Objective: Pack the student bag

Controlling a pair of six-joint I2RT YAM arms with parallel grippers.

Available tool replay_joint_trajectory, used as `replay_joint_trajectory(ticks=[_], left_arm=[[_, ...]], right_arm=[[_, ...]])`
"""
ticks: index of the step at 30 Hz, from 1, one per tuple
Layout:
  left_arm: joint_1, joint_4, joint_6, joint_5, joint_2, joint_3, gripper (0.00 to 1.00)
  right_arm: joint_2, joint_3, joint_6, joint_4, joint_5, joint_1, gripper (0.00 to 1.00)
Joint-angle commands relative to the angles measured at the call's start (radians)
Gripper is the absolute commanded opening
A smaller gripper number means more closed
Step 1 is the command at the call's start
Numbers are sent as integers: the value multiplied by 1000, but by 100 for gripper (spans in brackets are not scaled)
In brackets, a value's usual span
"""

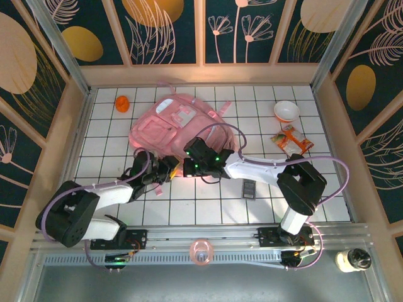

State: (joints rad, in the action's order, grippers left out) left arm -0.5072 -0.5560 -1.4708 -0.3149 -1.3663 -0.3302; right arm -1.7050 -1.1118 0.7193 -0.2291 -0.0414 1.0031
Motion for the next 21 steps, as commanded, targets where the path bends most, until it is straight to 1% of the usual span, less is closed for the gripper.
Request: replay_joint_trajectory(ticks=[1,4,5,9,13,17,21], left_arm=[[-18,-130,-84,-23,-22,-4,24],[-23,-142,-96,-14,-17,-3,2],[-23,-141,-99,-8,-10,-3,0],[-24,-129,-109,0,12,-6,0],[-24,-123,-112,4,27,-8,0],[-23,-127,-117,5,35,-9,0],[-23,-133,-124,3,40,-10,0]], right_arm=[[-20,-40,-3,-53,41,8,0],[-23,-39,9,-81,53,9,0],[-26,-39,14,-90,62,9,0],[-36,-43,21,-127,99,12,0],[-41,-48,28,-133,111,17,8],[-52,-49,33,-140,109,22,12],[-62,-56,41,-154,116,30,19]])
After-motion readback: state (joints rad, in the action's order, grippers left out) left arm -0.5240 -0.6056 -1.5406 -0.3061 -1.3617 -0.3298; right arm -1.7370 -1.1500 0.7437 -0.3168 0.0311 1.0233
